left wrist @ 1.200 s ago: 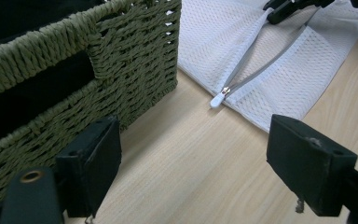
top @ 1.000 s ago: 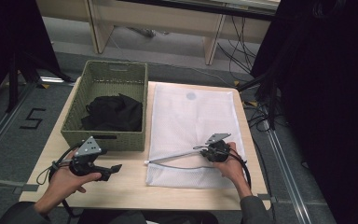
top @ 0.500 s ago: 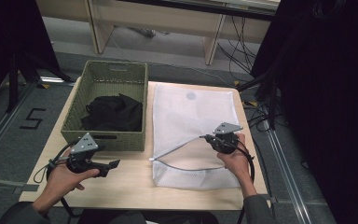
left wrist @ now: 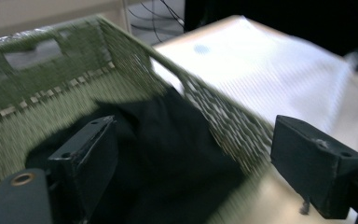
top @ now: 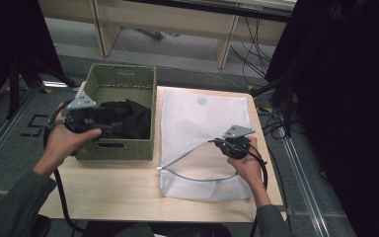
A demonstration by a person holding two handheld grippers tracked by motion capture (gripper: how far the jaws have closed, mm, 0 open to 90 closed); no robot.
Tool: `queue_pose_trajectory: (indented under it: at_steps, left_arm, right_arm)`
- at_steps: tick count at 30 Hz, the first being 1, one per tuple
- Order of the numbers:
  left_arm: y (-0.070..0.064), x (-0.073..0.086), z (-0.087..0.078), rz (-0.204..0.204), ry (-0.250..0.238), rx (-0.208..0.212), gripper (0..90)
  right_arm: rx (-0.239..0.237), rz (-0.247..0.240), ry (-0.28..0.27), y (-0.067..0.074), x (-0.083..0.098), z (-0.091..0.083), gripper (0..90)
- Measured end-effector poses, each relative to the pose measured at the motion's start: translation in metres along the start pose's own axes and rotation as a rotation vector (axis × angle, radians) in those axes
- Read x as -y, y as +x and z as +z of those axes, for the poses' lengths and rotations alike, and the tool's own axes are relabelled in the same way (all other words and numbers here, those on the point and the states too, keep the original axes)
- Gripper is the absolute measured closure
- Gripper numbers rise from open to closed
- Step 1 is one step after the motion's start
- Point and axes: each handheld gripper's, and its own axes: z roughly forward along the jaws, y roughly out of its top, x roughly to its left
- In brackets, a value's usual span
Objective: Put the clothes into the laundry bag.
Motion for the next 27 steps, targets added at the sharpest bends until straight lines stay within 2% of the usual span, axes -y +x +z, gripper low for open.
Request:
queue_pose_trajectory:
  at_steps: [2,4,5,7,8,9,12,15,17,18,20,21,23,26,27]
  left_arm:
    - [0.015,-0.010,0.016,-0.033,0.022,-0.016,14.8]
    - [0.028,-0.013,0.032,-0.052,0.026,-0.032,14.9]
    - [0.039,-0.014,0.045,-0.061,0.060,-0.042,15.1]
    - [0.050,-0.011,0.059,-0.071,0.100,-0.033,15.2]
    - [0.055,-0.009,0.066,-0.085,0.113,-0.035,15.2]
    - [0.058,-0.007,0.072,-0.091,0.124,-0.038,16.0]
    - [0.065,-0.001,0.088,-0.057,0.184,-0.051,16.4]
    - [0.062,0.004,0.104,-0.075,0.225,-0.038,17.3]
    - [0.056,0.005,0.112,-0.059,0.243,-0.018,16.8]
    - [0.053,0.006,0.115,-0.058,0.250,-0.015,16.1]
    - [0.050,0.010,0.121,-0.066,0.273,-0.031,14.7]
    - [0.050,0.013,0.123,-0.057,0.276,-0.042,14.7]
    - [0.050,0.018,0.127,-0.065,0.272,-0.057,14.6]
    - [0.045,0.023,0.131,-0.081,0.295,-0.049,13.0]
    - [0.043,0.024,0.132,-0.062,0.326,-0.041,6.4]
  right_arm:
    - [-0.002,-0.005,-0.003,-0.001,0.001,0.000,89.4]
    - [0.002,0.014,-0.005,-0.001,0.002,0.000,89.3]
    - [0.000,0.017,0.000,-0.001,0.002,0.000,89.3]
    - [-0.003,0.005,-0.001,-0.003,0.004,0.000,89.3]
    - [-0.003,0.022,0.004,-0.002,0.004,0.000,89.3]
    - [-0.006,0.017,0.010,-0.003,0.005,0.002,89.3]
    - [-0.007,0.014,0.015,-0.002,0.006,0.003,89.2]
    - [-0.011,0.009,0.021,-0.001,0.007,0.005,89.1]
    - [-0.012,0.026,0.029,0.001,0.008,0.005,89.1]
    - [-0.011,0.013,0.024,-0.001,0.008,0.005,89.1]
    - [-0.014,0.012,0.029,-0.002,0.008,0.005,89.1]
    - [-0.014,0.011,0.030,-0.002,0.009,0.006,89.0]
    - [-0.017,0.018,0.037,-0.001,0.009,0.006,89.0]
    - [-0.018,0.016,0.043,-0.001,0.010,0.007,89.0]
    - [-0.026,0.013,0.051,0.000,0.010,0.008,88.9]
